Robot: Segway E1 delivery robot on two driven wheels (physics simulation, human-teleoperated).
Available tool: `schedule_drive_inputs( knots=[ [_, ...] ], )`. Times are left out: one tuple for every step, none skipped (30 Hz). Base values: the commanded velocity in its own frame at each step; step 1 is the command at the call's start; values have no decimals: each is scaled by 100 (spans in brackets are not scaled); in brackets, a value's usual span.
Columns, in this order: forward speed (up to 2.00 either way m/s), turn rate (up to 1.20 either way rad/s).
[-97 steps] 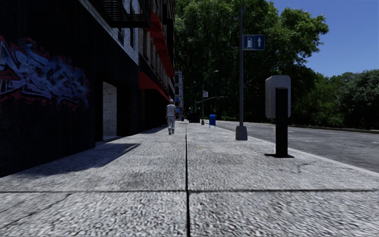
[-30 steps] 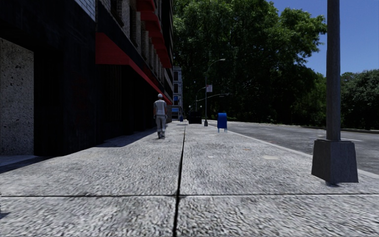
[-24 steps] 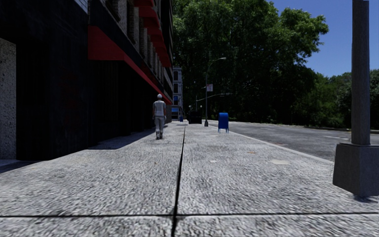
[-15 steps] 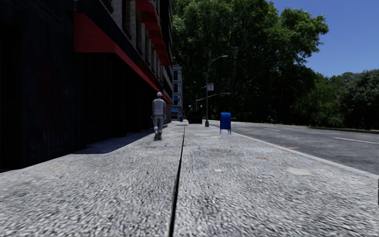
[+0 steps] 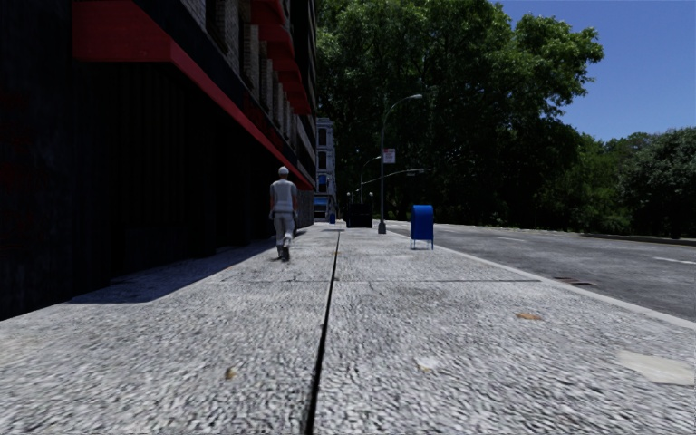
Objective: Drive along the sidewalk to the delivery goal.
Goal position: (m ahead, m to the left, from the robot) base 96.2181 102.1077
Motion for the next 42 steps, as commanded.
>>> schedule_drive_inputs(
  knots=[
    [200, 0],
    [200, 0],
    [200, 0],
    [200, 0],
    [200, 0],
    [200, 0],
    [200, 0],
    [200, 0],
    [200, 0],
    [200, 0],
    [200, 0],
    [200, 0],
    [200, 0],
    [200, 0],
    [200, 0],
    [200, 0],
    [200, 0],
    [200, 0],
    [200, 0],
    [200, 0],
    [200, 0],
    [200, 0],
    [200, 0],
    [200, 0],
    [200, 0],
    [200, 0],
    [200, 0],
    [200, 0],
    [200, 0],
    [200, 0],
    [200, 0],
    [200, 0],
    [200, 0],
    [200, 0],
    [200, 0],
    [200, 0],
    [200, 0],
    [200, 0],
    [200, 0],
    [200, 0],
    [200, 0],
    [200, 0]
  ],
)
